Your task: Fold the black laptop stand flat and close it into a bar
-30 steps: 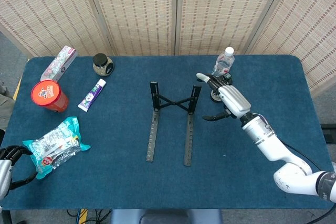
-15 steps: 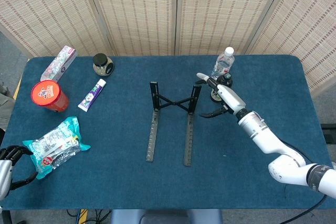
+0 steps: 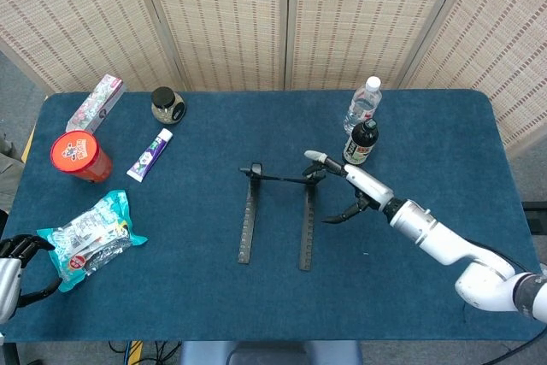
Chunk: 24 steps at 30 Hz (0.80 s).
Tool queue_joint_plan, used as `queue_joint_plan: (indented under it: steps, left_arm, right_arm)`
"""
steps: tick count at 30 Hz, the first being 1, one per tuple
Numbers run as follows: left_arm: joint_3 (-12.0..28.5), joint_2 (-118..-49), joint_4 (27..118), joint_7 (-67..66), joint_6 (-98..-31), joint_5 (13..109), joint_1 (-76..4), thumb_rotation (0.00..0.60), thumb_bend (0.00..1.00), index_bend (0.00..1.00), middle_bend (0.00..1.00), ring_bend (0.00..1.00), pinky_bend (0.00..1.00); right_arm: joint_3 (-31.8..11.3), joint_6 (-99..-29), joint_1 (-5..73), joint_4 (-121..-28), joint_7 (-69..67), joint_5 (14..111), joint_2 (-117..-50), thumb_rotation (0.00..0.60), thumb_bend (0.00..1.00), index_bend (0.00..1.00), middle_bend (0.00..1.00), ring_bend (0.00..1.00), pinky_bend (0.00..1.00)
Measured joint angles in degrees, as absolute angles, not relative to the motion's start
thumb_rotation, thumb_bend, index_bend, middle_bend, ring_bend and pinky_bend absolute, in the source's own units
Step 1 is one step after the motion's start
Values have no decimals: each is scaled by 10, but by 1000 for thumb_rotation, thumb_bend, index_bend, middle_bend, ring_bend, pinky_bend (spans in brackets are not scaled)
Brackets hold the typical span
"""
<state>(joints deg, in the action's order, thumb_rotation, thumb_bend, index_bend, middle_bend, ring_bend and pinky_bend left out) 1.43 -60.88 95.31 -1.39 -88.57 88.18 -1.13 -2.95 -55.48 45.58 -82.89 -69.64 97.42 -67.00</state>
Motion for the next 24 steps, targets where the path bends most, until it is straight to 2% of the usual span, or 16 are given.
queue_joint_plan:
  steps: [8, 12, 18, 24]
  left_arm:
    - [27, -599, 946, -13, -870, 891, -37, 600, 112, 371, 322, 213, 188]
    - [35, -593, 939, 6, -849, 892, -57, 600, 112, 371, 322, 213, 186]
    - [51, -591, 910, 44, -788, 901, -116, 600, 112, 371, 322, 213, 181]
    - [68, -614, 852, 83, -714, 912, -197, 600, 112, 358, 322, 213, 174]
  right_arm:
    - [5, -628, 445, -875, -727, 1030, -604, 600, 0, 0, 255, 81, 106]
    - [9, -635, 442, -883, -702, 1031, -588, 600, 0, 0, 255, 81, 106]
    - [7, -625, 432, -890, -567, 1015, -583, 600, 0, 0, 255, 81, 106]
    - [4, -613, 415, -902, -370, 990, -585, 600, 0, 0, 254, 81, 107]
